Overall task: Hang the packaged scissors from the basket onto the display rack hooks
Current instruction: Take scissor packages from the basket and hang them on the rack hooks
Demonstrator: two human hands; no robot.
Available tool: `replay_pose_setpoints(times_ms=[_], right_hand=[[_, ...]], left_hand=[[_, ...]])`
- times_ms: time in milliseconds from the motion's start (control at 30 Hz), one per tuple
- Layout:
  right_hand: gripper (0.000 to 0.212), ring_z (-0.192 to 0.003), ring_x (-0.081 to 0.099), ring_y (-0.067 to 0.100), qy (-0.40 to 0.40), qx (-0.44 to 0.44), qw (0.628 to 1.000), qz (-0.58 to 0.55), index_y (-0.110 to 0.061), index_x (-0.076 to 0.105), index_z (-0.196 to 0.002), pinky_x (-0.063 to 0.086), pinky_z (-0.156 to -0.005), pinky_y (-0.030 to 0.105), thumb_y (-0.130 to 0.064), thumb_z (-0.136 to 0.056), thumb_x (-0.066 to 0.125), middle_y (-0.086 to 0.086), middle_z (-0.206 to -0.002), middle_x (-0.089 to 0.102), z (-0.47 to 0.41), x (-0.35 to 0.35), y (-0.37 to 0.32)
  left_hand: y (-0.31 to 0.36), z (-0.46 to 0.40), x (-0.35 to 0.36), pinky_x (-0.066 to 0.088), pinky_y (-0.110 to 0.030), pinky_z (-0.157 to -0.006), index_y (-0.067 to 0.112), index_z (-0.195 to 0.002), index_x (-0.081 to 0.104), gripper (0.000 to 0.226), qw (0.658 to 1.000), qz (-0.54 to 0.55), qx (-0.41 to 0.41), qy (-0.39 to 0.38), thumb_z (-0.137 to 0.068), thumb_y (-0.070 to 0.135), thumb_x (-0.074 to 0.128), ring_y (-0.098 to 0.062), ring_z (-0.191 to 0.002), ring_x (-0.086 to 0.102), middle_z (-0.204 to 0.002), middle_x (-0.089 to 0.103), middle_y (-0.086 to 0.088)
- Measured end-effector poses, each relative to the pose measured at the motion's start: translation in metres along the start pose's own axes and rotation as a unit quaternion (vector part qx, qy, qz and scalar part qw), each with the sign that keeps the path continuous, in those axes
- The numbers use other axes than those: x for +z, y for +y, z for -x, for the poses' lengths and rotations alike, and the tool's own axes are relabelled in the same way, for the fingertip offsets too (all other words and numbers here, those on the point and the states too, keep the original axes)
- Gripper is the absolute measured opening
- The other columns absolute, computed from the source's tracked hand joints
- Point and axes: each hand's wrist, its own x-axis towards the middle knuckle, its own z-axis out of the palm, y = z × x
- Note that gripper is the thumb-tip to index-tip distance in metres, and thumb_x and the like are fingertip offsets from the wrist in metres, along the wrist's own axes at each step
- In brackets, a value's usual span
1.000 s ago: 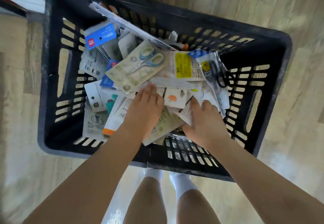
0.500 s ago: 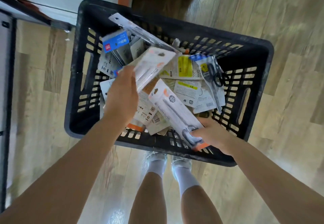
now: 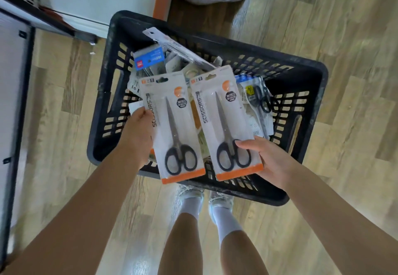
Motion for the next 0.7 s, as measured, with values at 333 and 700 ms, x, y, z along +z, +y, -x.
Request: replay_pose_setpoints(times_ms=[333, 700], right_hand=[[0.029, -0.095, 0.069, 0.026, -0.023, 0.023, 0.999, 0.011, -0.012, 0.058, -0.118, 0.055, -0.078, 0.038, -0.010, -0.089, 0.055, 0.010, -0.106, 0.071, 0.002, 0.010, 0.006], [0.036, -0.098, 0.067, 0.031, -0.015, 0.019, 1.000, 0.014, -0.015, 0.056, -0.118, 0.053, -0.087, 0.047, 0.000, -0.086, 0.055, 0.013, -0.107, 0.070, 0.015, 0.027, -0.007]], left_hand=[[-0.011, 0.020, 0.012, 0.050, -0.035, -0.081, 0.020, -0.084, 0.057, 0.027, 0.993, 0.087, -0.058, -0.055, -0.101, 0.010, 0.038, -0.010, -0.074, 0.062, -0.071, 0.070, 0.007], [-0.012, 0.027, -0.006, 0.049, -0.051, -0.093, 0.019, -0.107, 0.065, 0.029, 0.986, 0.113, -0.113, -0.056, -0.098, 0.038, 0.044, -0.029, -0.101, 0.066, -0.105, 0.071, -0.009]])
